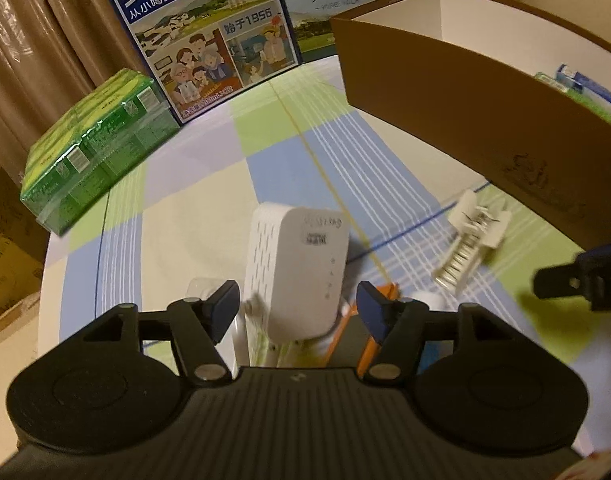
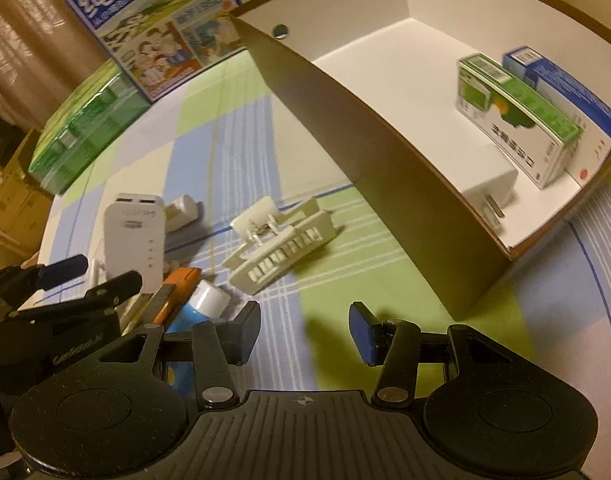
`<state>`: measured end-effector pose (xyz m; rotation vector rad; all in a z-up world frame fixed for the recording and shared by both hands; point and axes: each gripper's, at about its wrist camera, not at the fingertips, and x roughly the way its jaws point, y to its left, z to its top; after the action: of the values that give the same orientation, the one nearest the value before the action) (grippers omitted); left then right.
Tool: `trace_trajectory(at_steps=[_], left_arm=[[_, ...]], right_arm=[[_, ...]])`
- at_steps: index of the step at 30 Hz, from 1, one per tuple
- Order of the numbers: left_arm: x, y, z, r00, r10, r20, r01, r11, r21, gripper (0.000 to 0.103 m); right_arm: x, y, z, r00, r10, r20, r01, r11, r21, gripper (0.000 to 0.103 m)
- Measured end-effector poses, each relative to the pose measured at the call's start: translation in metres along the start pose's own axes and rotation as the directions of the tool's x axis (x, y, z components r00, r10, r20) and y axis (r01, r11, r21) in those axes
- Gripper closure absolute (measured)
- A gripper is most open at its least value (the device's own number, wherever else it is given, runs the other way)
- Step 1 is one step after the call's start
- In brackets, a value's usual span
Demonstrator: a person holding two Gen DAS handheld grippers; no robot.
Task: Organize rigid objects
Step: 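Grasp the white WiFi extender with the left gripper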
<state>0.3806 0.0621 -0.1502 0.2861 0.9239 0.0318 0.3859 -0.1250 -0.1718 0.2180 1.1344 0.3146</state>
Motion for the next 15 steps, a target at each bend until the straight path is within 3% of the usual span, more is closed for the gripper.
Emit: trace_trajectory(at_steps=[15], left_arm=[[0.038,-0.025,0.0,0.987,0.16,0.002,-0.16,0.986,0.053,0.039]], right_arm=[[0.007,-0.016,0.001,0.999,-0.04,-0.023,0.041,0.998,0.045,0.057]])
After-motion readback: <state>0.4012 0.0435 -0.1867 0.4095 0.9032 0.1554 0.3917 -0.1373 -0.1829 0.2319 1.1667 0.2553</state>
